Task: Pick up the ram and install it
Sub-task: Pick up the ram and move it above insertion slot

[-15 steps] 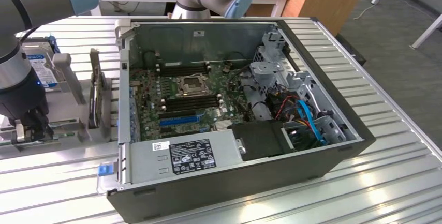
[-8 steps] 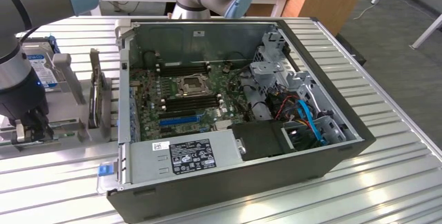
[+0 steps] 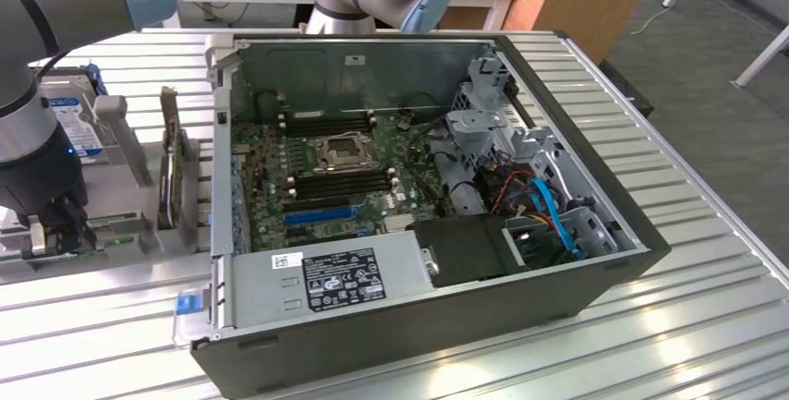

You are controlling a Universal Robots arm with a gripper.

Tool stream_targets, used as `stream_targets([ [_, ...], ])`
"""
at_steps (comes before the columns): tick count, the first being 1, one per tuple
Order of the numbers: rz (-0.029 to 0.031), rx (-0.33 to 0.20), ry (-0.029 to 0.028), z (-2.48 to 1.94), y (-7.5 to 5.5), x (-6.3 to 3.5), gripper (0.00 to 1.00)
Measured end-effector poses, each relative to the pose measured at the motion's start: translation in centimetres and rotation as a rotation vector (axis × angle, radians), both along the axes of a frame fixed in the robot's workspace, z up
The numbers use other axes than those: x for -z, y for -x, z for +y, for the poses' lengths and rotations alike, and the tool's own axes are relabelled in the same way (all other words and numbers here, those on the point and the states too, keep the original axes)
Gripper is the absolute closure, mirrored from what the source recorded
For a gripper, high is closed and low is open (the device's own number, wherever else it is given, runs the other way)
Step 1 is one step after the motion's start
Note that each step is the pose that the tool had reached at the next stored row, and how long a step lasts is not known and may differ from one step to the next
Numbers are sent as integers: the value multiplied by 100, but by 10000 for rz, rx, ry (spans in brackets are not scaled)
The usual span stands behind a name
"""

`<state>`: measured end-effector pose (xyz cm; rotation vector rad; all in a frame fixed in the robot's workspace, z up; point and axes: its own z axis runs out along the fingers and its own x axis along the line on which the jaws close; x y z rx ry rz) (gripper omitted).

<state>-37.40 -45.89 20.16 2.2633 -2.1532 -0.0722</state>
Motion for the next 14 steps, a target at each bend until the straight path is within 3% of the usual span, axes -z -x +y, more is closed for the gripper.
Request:
stream_targets([
  [14, 2, 0, 2, 0, -6, 17, 87],
])
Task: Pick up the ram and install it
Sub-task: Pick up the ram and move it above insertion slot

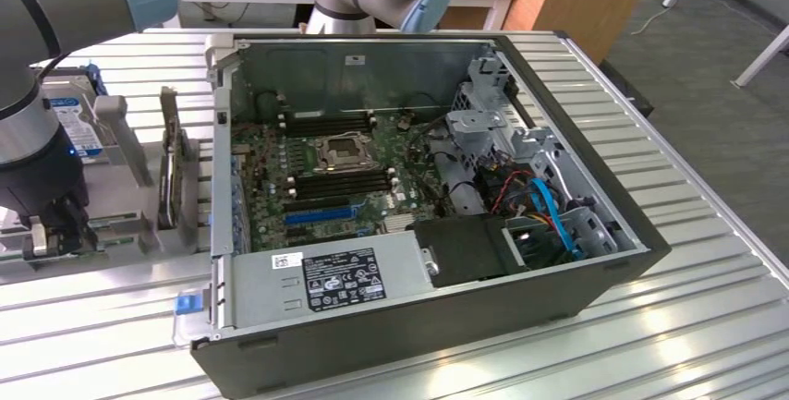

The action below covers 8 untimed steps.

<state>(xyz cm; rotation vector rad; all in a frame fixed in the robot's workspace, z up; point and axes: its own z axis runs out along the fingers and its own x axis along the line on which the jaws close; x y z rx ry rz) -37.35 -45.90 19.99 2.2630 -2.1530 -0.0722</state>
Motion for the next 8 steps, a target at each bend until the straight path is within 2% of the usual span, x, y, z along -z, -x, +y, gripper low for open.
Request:
stream_targets([
  [8, -3, 0, -3, 1, 0, 3, 88],
])
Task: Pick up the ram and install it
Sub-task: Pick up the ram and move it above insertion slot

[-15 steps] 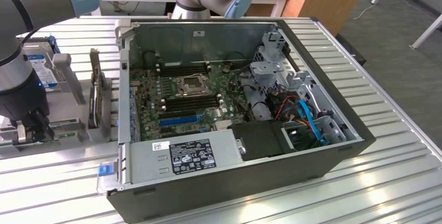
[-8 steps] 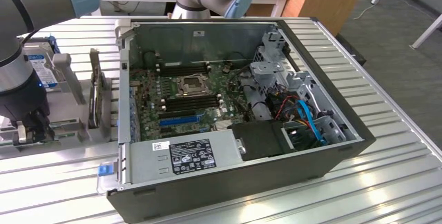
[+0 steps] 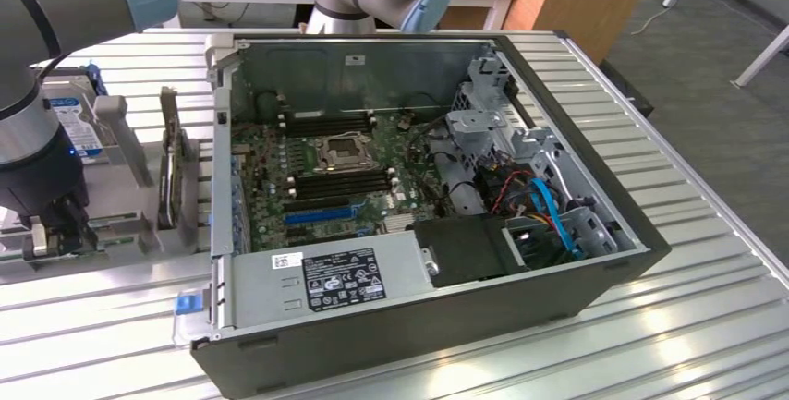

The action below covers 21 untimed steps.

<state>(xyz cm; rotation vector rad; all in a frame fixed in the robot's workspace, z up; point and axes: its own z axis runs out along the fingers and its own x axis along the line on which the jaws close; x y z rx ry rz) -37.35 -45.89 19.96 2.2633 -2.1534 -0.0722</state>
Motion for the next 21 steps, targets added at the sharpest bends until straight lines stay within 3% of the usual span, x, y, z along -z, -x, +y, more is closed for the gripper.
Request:
stream_targets([
  [8, -5, 0, -3, 0, -1, -3, 88],
  [21, 0, 0, 0, 0, 0, -95, 88],
])
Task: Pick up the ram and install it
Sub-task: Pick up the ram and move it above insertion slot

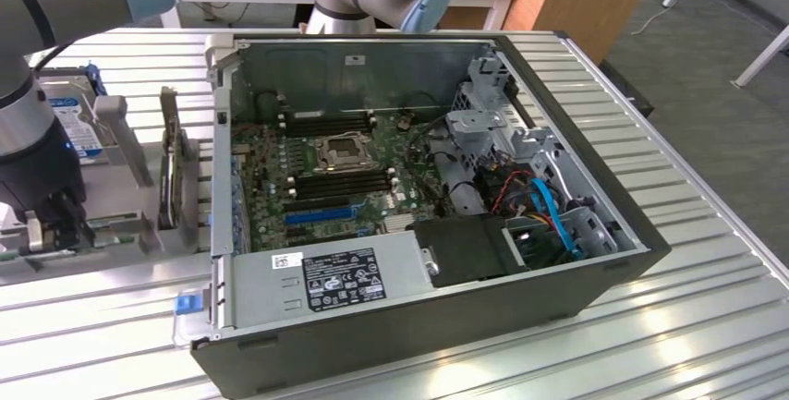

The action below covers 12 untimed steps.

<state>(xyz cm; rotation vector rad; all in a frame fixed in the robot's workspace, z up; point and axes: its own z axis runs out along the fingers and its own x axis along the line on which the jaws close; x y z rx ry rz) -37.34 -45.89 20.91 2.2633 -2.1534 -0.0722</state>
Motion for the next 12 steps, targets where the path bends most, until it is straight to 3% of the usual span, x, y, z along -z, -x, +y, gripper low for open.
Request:
stream_targets([
  [12, 0, 0, 0, 0, -4, -142, 88],
])
